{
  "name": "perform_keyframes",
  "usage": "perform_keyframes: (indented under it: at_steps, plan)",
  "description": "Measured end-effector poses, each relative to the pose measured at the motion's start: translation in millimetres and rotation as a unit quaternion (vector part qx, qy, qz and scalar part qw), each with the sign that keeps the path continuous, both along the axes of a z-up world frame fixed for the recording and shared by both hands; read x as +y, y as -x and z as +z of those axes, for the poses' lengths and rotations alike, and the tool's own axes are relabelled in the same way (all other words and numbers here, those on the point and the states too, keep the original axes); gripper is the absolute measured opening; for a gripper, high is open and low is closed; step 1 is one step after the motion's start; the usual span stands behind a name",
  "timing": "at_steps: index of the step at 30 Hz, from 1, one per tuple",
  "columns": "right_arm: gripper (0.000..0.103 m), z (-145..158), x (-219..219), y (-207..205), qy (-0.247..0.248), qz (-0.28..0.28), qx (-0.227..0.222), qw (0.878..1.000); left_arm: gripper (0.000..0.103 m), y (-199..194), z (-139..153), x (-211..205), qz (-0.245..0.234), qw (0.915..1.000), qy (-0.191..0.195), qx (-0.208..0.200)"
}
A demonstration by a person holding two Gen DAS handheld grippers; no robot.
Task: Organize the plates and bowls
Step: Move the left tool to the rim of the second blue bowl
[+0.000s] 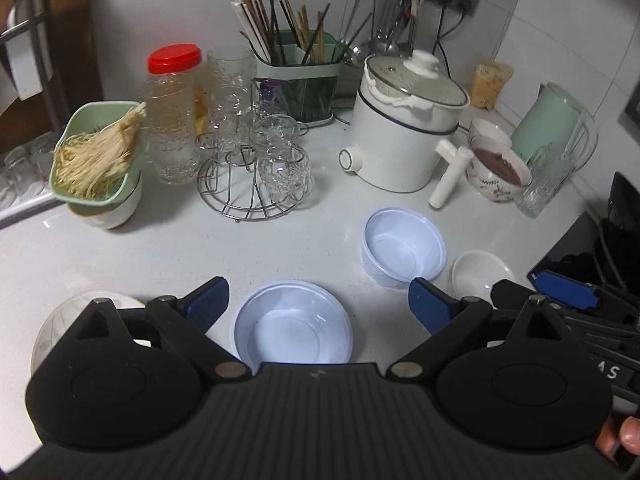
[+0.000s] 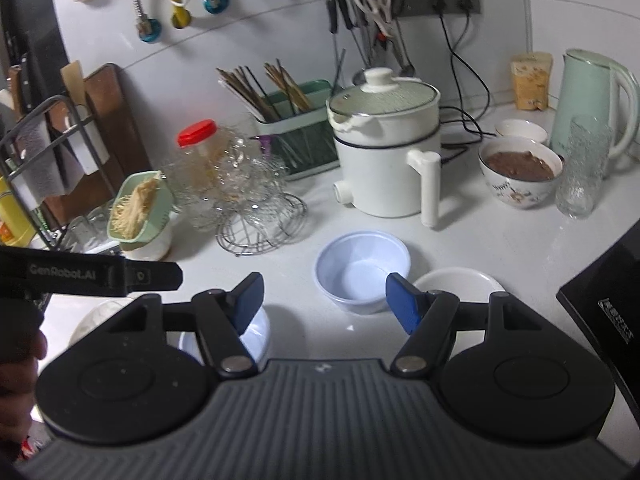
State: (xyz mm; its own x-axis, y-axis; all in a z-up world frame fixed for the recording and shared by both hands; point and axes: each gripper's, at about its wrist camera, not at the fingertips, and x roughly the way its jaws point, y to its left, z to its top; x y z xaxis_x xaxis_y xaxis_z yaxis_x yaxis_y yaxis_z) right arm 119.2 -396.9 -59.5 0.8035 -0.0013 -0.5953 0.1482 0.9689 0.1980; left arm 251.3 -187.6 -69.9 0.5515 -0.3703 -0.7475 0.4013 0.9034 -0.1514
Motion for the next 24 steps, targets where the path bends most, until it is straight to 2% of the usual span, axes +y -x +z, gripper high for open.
perform_keyframes:
  at_steps: [12,16,24]
  plan:
    - [0.069,-26.0,-27.1,-28.9,-0.006,-0.022,0.023,0.999,0.098,-41.9,-30.7,-30.6,-0.010,0.9997,-0.016,0.014]
    - [0.069,-30.5,-35.3,-40.7,-0.014,-0.023,0.023,0.999,0.098,-53.0,-39.5,-34.1,-0.019,0.9997,0.001,0.019]
    - [0.069,-43.5,-47.9,-67.0,-0.022,-0.027,0.037,0.999,0.096,-76.6,-64.4,-45.2,-0.019,0.9988,0.007,0.046]
